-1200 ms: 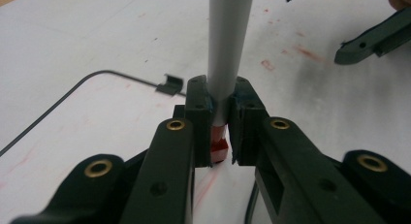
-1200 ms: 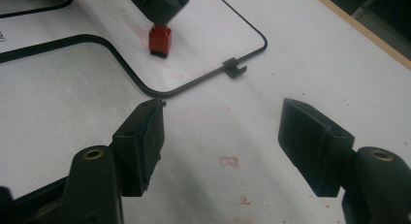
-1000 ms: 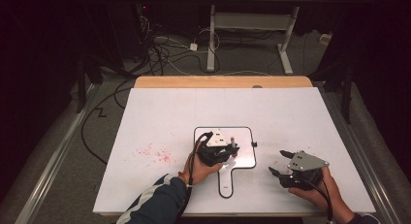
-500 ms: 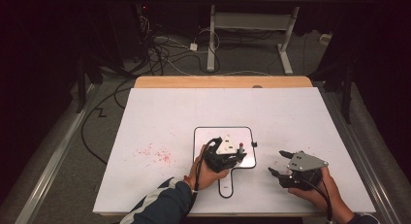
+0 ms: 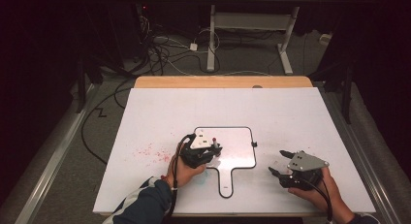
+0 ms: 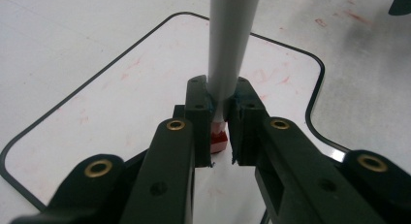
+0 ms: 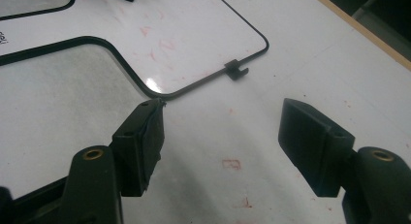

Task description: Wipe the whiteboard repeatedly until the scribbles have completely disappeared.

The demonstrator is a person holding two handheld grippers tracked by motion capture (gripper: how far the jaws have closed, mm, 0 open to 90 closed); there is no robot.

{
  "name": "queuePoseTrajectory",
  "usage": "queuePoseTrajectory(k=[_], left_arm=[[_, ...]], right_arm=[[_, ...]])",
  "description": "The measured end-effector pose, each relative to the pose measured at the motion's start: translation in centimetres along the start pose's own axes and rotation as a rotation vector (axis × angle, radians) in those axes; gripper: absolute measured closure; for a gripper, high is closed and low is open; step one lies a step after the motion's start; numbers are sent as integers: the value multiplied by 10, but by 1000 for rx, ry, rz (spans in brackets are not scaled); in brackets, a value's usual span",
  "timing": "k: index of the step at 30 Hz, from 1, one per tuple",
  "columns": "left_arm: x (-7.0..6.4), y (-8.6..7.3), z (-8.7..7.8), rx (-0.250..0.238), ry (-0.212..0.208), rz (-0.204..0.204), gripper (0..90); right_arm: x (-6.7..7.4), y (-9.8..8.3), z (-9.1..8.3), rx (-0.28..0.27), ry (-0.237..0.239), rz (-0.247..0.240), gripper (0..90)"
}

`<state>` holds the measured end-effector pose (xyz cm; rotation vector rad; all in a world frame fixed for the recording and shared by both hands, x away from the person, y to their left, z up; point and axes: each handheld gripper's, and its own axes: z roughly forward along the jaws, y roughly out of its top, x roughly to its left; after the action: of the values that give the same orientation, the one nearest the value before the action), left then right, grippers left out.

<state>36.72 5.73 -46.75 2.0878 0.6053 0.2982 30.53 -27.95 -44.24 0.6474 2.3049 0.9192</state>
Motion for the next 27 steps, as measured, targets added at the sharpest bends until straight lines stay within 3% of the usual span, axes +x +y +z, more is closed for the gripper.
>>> queuePoseTrajectory(k=[4,7,10,12,14,16,24,27], left_arm=[[-10,4,10,-18,-28,4,789],[-24,9,16,-14,-63,44,789],[-33,10,16,0,-60,82,788],[-30,10,12,18,-49,79,788],[-25,8,5,39,-7,77,788],[-18,3,-3,47,16,49,788],[-2,-13,-28,63,77,17,788],[0,-16,-29,47,70,-3,788]], right_arm=[[0,1,2,2,5,-1,339],[1,2,3,3,9,-5,339],[0,1,3,4,10,-3,339],[0,0,3,3,8,-3,340],[-1,0,1,1,4,-2,340],[-1,-1,0,0,0,0,339],[-1,-1,0,2,-3,-1,339],[0,0,0,2,-3,-3,340]])
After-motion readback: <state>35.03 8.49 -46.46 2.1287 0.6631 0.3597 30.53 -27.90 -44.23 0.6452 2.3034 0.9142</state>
